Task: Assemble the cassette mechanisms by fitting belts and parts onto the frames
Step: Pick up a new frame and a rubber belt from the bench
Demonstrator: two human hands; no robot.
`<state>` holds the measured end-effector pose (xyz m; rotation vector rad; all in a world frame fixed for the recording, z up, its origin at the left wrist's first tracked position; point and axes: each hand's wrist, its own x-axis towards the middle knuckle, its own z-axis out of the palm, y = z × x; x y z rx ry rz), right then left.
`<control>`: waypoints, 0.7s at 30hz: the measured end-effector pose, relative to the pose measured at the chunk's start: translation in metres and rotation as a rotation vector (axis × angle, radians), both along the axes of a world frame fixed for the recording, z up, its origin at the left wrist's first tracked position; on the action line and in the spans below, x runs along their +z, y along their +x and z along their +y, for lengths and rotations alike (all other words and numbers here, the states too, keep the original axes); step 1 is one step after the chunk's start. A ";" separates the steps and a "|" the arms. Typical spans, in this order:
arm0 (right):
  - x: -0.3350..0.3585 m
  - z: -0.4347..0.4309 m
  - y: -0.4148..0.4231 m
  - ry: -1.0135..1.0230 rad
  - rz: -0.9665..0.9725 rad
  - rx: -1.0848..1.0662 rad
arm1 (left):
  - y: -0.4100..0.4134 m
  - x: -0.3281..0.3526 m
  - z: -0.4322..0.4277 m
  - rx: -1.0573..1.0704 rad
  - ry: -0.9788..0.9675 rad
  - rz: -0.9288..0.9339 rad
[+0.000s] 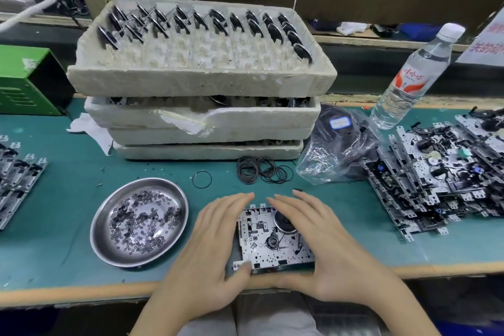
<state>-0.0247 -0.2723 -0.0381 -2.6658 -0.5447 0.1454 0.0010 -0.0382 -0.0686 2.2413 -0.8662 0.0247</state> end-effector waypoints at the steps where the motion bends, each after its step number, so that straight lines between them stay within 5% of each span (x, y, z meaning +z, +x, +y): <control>1: -0.002 0.002 0.001 -0.035 -0.014 0.015 | 0.000 0.000 0.001 0.016 -0.022 0.017; 13: -0.002 0.007 0.016 0.132 -0.006 -0.015 | 0.002 -0.003 0.002 0.042 -0.138 0.017; 21: 0.051 -0.028 0.004 0.265 -0.352 -0.337 | 0.004 -0.003 0.002 0.036 -0.161 -0.019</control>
